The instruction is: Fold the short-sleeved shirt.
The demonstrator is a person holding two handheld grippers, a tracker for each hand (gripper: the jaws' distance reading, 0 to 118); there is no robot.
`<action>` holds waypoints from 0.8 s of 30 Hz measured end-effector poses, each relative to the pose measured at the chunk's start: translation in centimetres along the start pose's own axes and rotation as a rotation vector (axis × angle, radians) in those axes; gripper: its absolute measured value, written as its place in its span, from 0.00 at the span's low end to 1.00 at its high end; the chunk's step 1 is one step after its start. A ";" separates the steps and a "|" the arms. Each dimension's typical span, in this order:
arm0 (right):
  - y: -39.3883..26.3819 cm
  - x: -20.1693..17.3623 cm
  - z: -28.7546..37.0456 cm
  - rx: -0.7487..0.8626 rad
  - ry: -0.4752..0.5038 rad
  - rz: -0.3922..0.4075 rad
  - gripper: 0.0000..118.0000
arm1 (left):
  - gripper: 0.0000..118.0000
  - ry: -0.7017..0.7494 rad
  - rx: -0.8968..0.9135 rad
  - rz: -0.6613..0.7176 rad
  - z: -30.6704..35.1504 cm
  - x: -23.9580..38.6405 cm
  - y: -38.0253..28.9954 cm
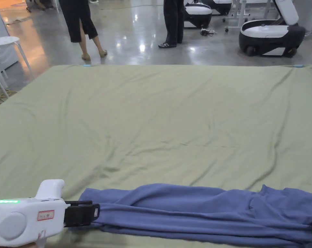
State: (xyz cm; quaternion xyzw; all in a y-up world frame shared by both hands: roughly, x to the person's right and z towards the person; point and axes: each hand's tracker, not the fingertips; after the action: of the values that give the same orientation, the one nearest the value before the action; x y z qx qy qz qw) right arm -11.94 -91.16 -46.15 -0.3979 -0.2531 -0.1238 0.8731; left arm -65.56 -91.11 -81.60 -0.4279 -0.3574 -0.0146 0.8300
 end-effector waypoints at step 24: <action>6.0 -11.5 14.9 0.513 0.117 0.222 0.00 | 0.80 -0.712 -0.117 0.514 -5.3 -12.3 1.4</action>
State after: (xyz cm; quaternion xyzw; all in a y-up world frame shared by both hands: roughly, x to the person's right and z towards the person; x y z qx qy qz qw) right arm -24.21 -75.74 -47.86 -0.1812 -0.1803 0.0180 0.9666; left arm -71.18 -97.55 -92.08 -0.5276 -0.5015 0.3205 0.6062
